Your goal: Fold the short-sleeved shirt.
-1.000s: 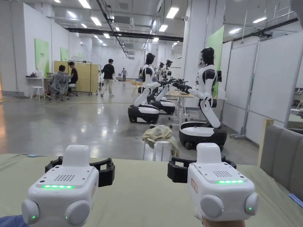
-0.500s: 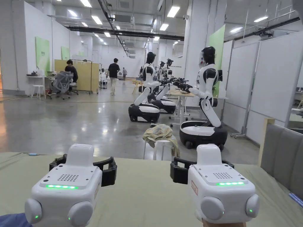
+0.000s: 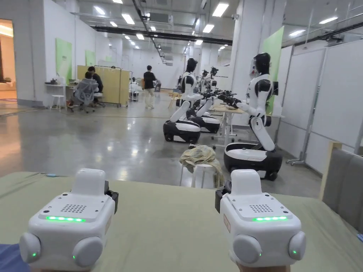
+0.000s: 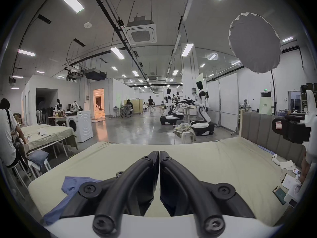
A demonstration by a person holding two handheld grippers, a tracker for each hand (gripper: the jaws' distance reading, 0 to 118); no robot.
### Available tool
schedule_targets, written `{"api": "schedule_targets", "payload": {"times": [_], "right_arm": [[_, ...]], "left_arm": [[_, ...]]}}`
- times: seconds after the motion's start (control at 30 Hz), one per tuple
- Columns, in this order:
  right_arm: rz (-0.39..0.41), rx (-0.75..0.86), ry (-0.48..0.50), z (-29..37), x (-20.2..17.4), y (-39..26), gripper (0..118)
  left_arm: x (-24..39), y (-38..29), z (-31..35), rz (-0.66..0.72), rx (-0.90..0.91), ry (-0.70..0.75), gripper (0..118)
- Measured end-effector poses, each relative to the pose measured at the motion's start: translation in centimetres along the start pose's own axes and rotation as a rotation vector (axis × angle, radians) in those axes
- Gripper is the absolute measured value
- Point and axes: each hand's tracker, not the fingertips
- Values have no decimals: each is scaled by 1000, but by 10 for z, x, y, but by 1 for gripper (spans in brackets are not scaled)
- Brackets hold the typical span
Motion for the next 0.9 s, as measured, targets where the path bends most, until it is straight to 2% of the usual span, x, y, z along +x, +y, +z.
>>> {"api": "schedule_targets", "payload": {"times": [0.17, 0.27, 0.43, 0.57, 0.7, 0.8, 0.9], "right_arm": [[-13, -8, 189, -8, -82, -5, 0], [-12, -47, 296, -15, -127, -18, 0], [-5, -106, 379, -34, -174, -53, 0], [17, -141, 380, -42, -184, -80, 0], [29, -192, 362, -59, -179, -105, 0], [25, -234, 342, -75, -172, -124, 0], [27, -274, 315, -89, -166, -141, 0]], "left_arm": [[-75, -13, 26, 11, -39, 162, 5], [-119, -25, 37, -5, -123, 260, 5], [-165, -50, 21, 24, -373, 282, 5], [-189, -92, -17, 272, -670, 194, 5], [-187, -141, -68, 183, -817, 233, 5], [-196, -166, -119, 299, -848, 185, 5], [-199, -180, -159, 283, -821, 144, 5]]}}
